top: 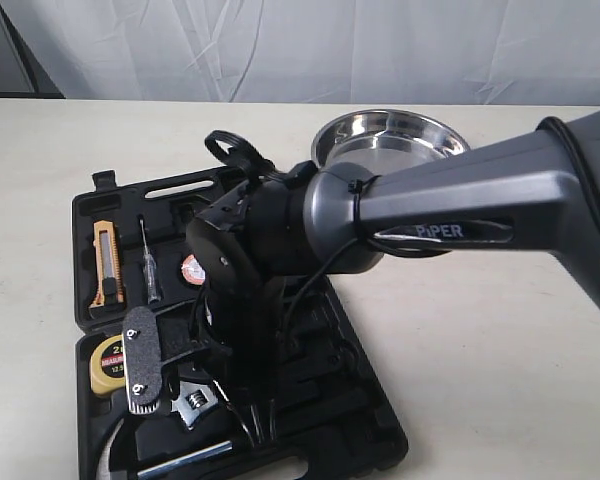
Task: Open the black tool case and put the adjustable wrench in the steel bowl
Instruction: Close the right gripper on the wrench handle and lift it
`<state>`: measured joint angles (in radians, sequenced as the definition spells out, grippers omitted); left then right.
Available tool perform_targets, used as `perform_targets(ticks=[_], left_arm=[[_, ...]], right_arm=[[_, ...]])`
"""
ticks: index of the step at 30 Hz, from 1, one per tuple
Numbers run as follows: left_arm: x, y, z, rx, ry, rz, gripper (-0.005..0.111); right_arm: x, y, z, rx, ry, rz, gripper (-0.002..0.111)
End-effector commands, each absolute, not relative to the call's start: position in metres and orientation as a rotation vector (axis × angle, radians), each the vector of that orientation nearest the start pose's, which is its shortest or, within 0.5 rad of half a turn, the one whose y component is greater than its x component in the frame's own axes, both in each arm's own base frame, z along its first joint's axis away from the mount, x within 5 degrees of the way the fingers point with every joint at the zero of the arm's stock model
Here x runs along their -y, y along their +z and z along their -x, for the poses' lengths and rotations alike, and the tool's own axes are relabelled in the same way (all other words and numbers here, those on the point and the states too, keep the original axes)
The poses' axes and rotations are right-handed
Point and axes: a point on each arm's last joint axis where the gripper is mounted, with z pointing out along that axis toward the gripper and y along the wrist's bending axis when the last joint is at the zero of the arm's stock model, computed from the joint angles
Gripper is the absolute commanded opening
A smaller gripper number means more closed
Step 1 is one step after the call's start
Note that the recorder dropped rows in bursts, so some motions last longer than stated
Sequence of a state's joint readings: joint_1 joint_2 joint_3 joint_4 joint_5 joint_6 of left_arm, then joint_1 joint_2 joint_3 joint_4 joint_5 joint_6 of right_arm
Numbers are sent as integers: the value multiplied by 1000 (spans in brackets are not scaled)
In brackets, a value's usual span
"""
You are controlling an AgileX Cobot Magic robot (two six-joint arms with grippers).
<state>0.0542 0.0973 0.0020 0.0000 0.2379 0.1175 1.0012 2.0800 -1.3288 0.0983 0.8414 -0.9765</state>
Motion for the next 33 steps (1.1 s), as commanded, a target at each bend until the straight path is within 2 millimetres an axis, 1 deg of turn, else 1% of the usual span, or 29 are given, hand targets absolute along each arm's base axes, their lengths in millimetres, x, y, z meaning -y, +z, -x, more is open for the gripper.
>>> perform_targets(ticks=[1,4,9,17,18,20,25,29,31,32,33], left_arm=[[-3,187,-62,-1810,113,-59,0],[-3,187,-62,-1810,113,-59,0],[-3,187,-62,-1810,113,-59,0],[-3,187,-62,-1810,113,-59,0],[-3,187,-62,-1810,113,-59,0],[-3,187,-62,-1810,113,-59,0],[-3,187,-62,-1810,113,-59,0],[-3,187,-62,-1810,113,-59,0],[-3,187,-62,-1810,113,-59,0],[-3,187,-62,-1810,113,-59,0],[-3,187,-62,-1810,113,-59,0]], right_arm=[[-319,106,-206,-1800,51,2610,-1],[-320,114,-206,-1802,69,2581,-1],[-327,130,-206,-1781,123,2468,-1],[-327,149,-205,-1768,152,2411,-1],[-327,152,-205,-1761,154,2399,-1],[-328,167,-205,-1739,162,2352,-1],[-327,177,-204,-1734,171,2318,-1],[-327,178,-204,-1742,170,2311,-1],[-326,179,-208,-1752,125,2280,-1],[-324,181,-215,-1777,86,2226,-1],[-320,182,-226,-1833,70,2132,-1]])
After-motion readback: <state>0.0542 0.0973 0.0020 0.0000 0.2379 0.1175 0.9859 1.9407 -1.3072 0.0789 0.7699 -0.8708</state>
